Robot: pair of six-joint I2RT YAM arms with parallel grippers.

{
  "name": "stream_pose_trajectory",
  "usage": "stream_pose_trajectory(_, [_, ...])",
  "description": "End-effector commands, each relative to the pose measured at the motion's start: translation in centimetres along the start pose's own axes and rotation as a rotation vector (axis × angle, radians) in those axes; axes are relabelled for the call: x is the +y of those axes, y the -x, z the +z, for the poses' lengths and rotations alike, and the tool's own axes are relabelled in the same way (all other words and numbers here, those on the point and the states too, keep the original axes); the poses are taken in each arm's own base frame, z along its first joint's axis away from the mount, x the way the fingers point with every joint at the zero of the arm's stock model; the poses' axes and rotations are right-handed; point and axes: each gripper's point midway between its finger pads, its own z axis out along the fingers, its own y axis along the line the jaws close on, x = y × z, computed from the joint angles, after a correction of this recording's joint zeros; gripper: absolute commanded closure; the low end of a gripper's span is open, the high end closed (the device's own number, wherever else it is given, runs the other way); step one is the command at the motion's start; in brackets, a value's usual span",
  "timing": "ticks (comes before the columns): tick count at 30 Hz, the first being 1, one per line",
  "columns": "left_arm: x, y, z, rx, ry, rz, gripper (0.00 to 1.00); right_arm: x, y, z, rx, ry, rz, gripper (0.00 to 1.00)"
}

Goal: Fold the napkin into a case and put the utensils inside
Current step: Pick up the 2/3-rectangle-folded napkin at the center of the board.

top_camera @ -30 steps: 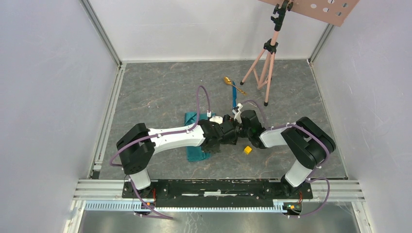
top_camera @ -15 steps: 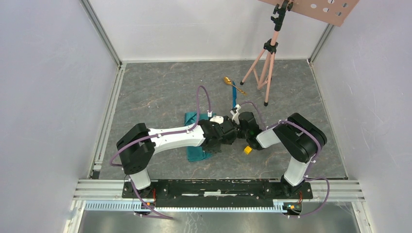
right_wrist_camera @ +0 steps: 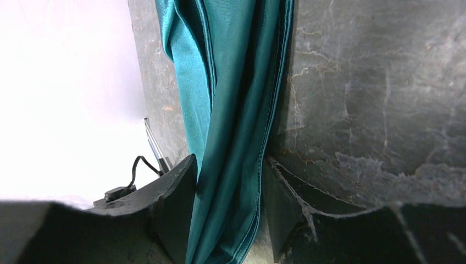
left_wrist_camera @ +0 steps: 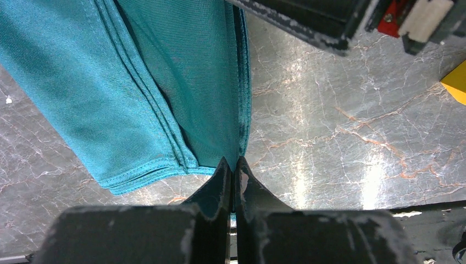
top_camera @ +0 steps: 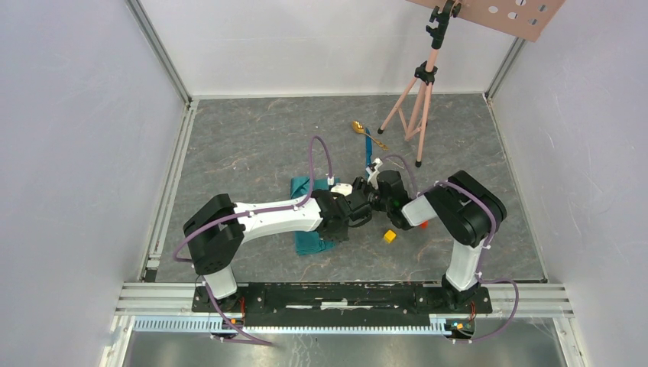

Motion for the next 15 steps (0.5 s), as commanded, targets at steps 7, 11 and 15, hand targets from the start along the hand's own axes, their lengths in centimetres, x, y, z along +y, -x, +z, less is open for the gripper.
stream_pose_trajectory(7, [-0.6, 0.8, -1.1, -0.038, -0.049, 0.003, 0.98, -1.1, 1.9, 1.4, -0.049, -0.036, -0.064, 0.51])
stream_pose_trajectory(11, [-0.7, 0.7, -1.0, -0.034, -0.053, 0.007, 0.98, -1.4, 2.7, 1.7, -0.060, -0.057, -0.097, 0.56])
stream_pose_trajectory(15, [-1.3, 0.7, -0.9, -0.029, -0.077, 0.014, 0.98, -1.0, 3.0, 1.9, -0.056, -0.034, -0.147, 0.77])
